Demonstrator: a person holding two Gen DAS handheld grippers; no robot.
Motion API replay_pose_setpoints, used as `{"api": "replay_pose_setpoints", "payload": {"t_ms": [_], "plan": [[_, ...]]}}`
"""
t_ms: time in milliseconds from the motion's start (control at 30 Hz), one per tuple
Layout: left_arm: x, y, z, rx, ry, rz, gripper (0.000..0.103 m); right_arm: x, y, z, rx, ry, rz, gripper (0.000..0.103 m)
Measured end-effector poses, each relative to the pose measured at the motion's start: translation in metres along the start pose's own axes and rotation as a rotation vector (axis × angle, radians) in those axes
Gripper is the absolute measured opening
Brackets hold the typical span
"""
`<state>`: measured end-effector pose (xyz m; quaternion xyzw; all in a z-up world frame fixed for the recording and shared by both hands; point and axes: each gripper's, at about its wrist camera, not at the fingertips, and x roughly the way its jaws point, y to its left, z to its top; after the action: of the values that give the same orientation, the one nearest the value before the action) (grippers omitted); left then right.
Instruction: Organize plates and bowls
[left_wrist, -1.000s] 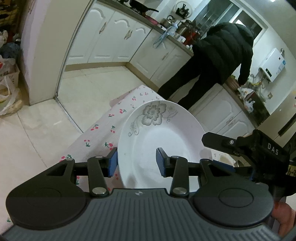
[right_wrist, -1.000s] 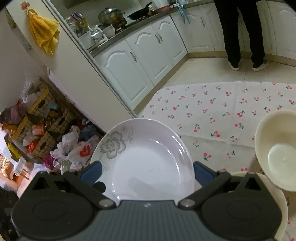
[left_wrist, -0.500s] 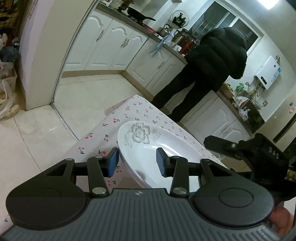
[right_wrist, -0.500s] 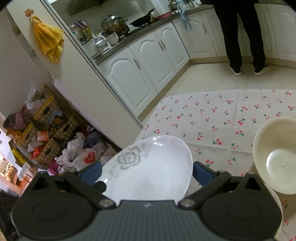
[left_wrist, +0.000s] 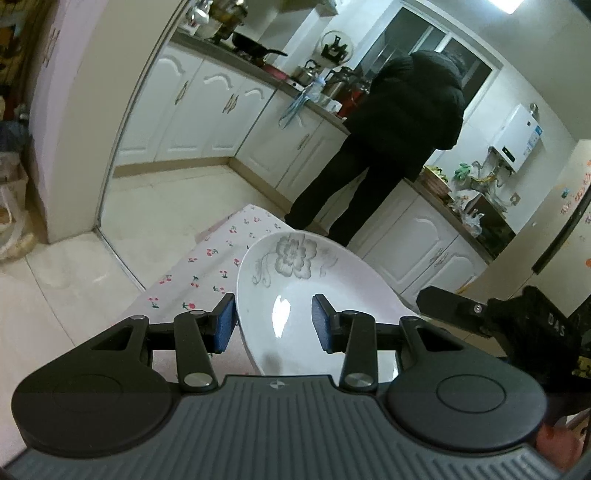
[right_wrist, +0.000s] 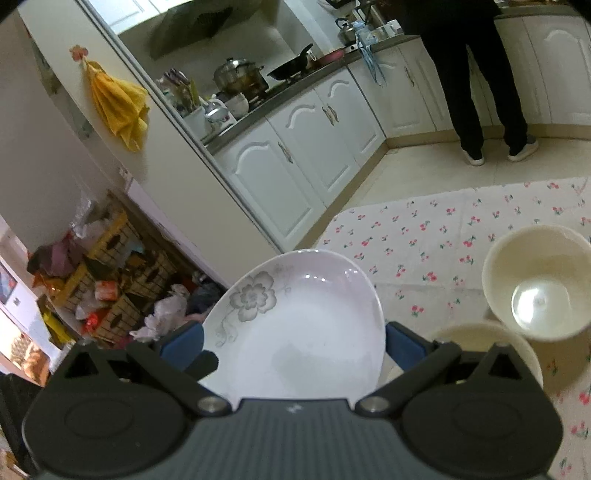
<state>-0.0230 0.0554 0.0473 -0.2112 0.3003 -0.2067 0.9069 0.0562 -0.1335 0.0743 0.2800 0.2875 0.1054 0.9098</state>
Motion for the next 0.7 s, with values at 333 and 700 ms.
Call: {"api": "replay_pose_setpoints", "payload": {"t_ms": [333,700], "plan": [[-0.024,-0.001,-0.020,0.087,0.016,0.020,0.047,-0.030,0.007,-0.030,0.038,-0.027,0.023,0.103],[-0.041,0.017,-0.031,0.145,0.050,0.066,0.048,-0.049,0.020,-0.066,0.051,-0.043,0.066,0.103]]}}
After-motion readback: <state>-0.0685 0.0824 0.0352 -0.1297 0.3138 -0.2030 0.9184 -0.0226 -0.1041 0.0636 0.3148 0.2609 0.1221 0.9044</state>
